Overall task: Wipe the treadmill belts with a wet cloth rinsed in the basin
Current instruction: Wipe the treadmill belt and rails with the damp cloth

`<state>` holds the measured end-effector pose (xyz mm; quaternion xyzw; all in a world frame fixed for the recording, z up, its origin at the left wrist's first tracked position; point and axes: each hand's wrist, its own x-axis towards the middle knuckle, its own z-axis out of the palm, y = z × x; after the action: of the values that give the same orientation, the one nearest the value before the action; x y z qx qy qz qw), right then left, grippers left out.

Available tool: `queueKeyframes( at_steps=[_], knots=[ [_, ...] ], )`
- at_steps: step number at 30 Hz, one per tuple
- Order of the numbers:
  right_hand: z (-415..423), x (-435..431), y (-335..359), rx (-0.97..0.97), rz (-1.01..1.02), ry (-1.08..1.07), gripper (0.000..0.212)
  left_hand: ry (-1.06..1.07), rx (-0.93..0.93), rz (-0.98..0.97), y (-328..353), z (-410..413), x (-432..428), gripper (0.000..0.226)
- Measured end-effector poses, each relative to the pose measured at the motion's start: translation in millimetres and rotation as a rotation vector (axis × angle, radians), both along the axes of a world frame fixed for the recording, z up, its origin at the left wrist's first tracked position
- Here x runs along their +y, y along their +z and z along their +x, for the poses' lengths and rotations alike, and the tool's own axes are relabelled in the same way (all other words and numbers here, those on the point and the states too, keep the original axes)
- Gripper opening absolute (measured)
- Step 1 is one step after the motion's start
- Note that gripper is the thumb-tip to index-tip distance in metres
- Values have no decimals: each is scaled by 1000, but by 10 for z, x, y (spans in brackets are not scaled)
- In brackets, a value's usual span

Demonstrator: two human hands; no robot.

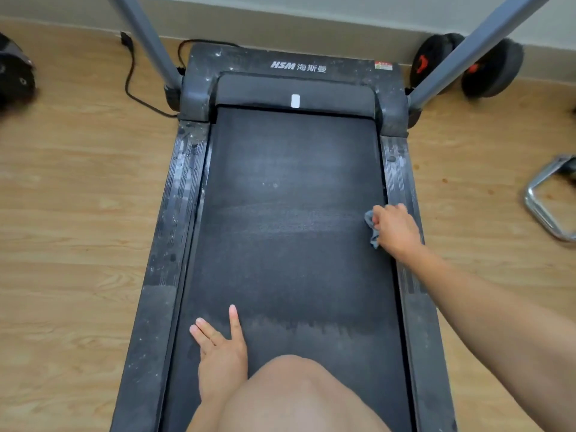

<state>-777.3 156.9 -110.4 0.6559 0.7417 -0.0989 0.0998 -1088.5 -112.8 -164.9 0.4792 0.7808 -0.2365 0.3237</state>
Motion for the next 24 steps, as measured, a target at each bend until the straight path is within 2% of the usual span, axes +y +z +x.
queueKeyframes(
  at_steps=[4,8,14,17,20,24],
  knots=[
    [-2,-32,9,14,-20,-80,25,64,-19,23,-36,34,-5,100],
    [-703,-218,-150,257,-3,-131,13,51,-63,23,21,0,31,105],
    [-2724,-535,-257,478,-96,200,17,-53,-3,27,169,1,4,102],
    [-3295,-695,-231,384,-126,375,26,-94,11,33,188,-7,-2,98],
    [-3127,-691,-208,306,-89,436,30,-85,20,28,117,-38,-24,104],
    [-1940,-629,-234,274,-88,379,32,-51,19,6,-18,-62,1,108]
  ],
)
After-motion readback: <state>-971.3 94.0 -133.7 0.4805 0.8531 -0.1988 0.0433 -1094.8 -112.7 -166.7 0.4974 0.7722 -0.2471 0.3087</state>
